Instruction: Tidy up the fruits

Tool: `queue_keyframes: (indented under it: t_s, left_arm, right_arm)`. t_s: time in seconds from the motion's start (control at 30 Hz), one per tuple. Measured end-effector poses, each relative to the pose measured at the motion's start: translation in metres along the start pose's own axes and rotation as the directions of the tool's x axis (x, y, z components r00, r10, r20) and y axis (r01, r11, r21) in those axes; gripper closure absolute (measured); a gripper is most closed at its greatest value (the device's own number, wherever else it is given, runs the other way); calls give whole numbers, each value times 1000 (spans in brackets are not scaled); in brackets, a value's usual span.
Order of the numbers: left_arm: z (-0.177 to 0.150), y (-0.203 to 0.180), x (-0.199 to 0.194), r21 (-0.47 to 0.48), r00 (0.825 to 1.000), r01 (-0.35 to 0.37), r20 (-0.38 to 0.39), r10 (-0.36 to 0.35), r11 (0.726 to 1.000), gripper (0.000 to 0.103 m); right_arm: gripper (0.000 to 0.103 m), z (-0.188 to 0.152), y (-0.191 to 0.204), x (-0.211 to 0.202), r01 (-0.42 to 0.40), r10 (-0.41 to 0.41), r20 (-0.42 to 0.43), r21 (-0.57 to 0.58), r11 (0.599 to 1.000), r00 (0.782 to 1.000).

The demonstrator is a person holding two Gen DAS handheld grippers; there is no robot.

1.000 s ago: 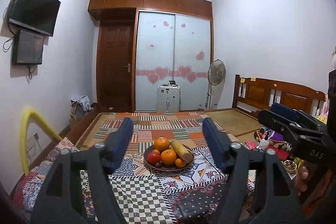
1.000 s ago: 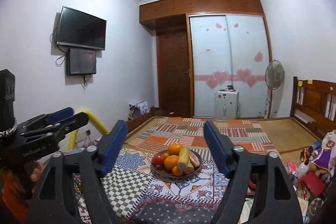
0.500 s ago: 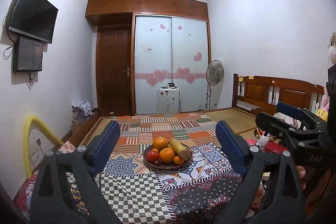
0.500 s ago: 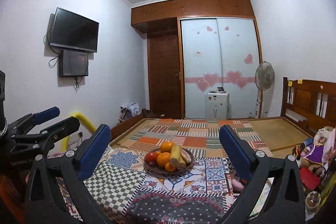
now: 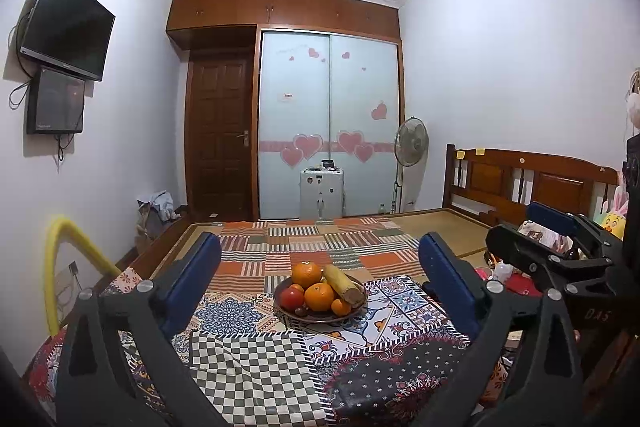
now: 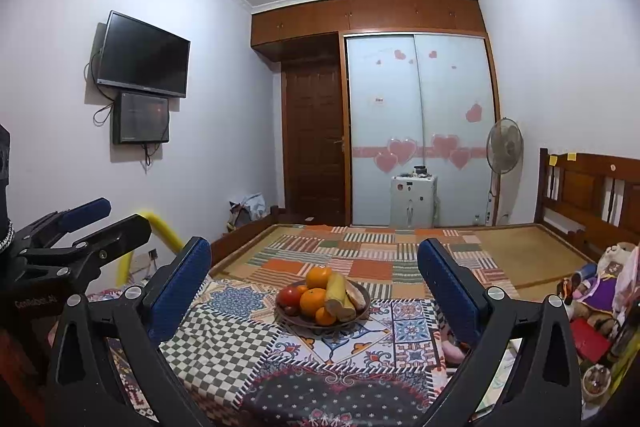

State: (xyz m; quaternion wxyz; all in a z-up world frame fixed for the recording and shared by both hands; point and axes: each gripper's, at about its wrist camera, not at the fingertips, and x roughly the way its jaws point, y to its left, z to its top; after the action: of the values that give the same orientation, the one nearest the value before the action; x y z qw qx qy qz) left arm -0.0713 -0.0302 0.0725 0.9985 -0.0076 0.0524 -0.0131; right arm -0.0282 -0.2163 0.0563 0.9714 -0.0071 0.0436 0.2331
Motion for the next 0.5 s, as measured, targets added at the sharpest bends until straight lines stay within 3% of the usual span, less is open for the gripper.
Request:
queue_keyframes:
  t_s: [0.5]
  left_arm:
    - [-1,0,2,0,1000,-7,0,7,1000,0]
  right_arm:
    - [0,3,2,-2,0,0,1,0,1000,1000]
